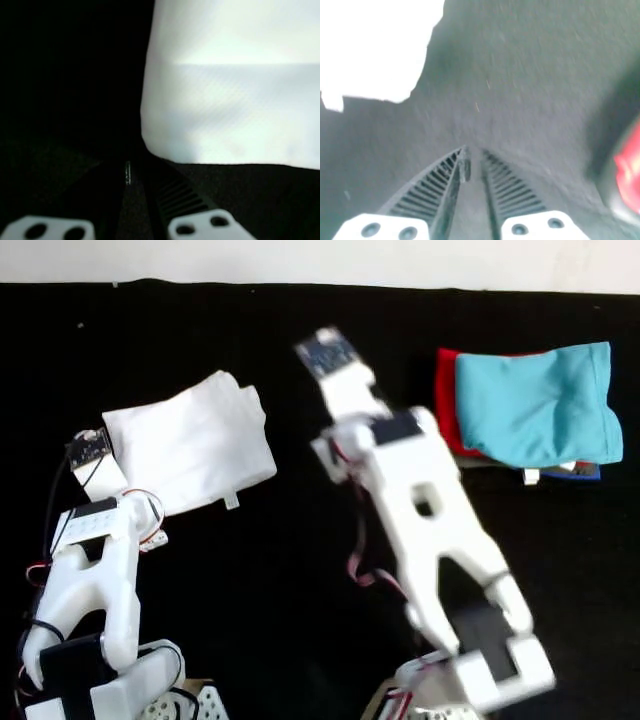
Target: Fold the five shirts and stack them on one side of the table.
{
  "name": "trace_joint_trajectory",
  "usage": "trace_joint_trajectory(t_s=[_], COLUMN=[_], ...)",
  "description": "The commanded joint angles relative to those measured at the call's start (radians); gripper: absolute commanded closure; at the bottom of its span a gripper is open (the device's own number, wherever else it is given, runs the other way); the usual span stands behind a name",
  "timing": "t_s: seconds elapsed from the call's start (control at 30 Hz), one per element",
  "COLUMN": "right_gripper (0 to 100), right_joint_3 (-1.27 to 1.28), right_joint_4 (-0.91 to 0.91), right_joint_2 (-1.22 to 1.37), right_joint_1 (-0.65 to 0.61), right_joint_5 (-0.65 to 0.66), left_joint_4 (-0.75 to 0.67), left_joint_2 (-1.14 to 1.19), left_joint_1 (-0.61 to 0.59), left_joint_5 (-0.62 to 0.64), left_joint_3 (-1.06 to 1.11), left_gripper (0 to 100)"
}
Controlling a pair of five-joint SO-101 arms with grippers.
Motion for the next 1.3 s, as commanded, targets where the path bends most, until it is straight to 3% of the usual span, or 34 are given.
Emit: trace_joint_trajectory(t_s=[0.0,0.07,0.23,0.47,1.1,1.17,1.27], right_gripper=[74.6,70.0,70.3,70.0,70.4,75.3,96.3], right_joint_3=[-0.389,-0.575,-1.035,-1.458,-1.477,-1.477,-1.48], right_joint_4=[0.084,0.14,0.294,0.328,0.222,0.223,0.226], right_joint_2=[0.26,0.395,0.699,0.992,1.225,1.228,1.228], right_joint_1=[-0.067,-0.101,-0.165,-0.217,-0.22,-0.223,-0.223], right_joint_5=[-0.147,-0.189,-0.196,-0.273,-0.23,-0.203,-0.163], left_joint_4=[-0.032,-0.032,-0.032,-0.032,-0.032,-0.032,-0.032], left_joint_2=[-0.008,-0.008,-0.008,-0.008,-0.008,-0.008,-0.008], left_joint_1=[-0.004,-0.004,-0.004,-0.004,-0.004,-0.004,-0.004], left_joint_5=[-0.005,-0.005,-0.005,-0.005,-0.005,-0.005,-0.005], left_joint_3=[-0.002,-0.002,-0.002,-0.002,-0.002,-0.002,-0.002], left_gripper=[96,96,96,96,96,96,96])
